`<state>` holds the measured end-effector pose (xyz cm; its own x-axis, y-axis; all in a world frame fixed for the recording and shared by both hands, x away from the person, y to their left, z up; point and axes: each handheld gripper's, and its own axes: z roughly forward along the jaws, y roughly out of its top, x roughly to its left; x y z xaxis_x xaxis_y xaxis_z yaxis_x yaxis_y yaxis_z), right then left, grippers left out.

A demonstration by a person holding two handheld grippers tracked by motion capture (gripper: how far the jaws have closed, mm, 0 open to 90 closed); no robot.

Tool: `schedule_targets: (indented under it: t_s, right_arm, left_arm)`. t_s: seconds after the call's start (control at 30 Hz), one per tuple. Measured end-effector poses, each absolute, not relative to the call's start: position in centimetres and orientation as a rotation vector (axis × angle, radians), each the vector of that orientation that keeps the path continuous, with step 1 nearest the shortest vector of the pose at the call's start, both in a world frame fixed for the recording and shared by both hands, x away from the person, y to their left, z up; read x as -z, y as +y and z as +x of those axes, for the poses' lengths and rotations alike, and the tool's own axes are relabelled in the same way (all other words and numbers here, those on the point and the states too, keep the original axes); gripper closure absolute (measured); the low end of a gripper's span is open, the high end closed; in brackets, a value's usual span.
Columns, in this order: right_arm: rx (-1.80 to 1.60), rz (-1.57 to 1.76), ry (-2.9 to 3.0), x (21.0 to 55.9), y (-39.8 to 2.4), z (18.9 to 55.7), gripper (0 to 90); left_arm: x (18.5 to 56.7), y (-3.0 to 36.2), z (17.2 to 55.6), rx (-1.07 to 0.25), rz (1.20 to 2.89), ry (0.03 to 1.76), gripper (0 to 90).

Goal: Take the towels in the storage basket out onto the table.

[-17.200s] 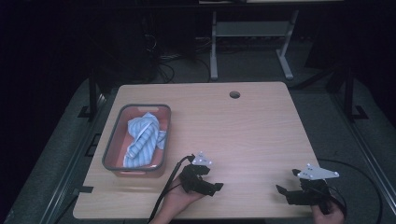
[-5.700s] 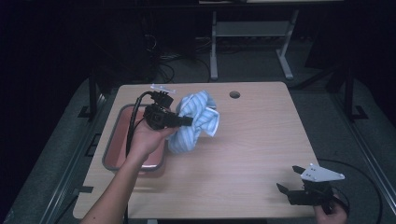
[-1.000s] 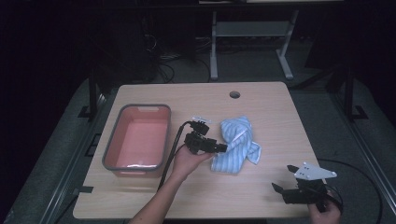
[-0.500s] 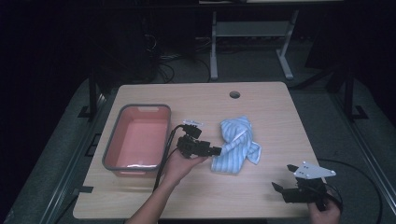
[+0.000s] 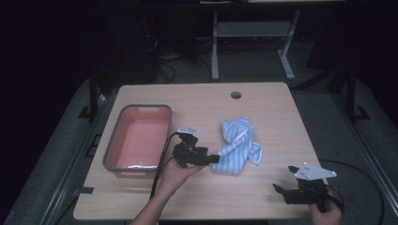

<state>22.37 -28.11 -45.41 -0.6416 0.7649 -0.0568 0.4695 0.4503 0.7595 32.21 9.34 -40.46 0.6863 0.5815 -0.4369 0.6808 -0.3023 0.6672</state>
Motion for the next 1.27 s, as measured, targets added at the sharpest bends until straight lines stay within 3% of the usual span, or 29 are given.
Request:
schedule_targets:
  t_s: [0.8, 1.27]
  right_arm:
    - [-1.022, 1.050, 2.313, 45.4, -28.1, 22.2, 13.8]
    - [-1.034, 1.030, 2.316, 45.3, -27.7, 21.5, 13.8]
  left_arm:
    - [41.5, 11.2, 27.3, 0.124, 2.011, 0.919, 30.4]
    - [43.1, 11.5, 23.8, 0.001, 2.113, 0.863, 28.2]
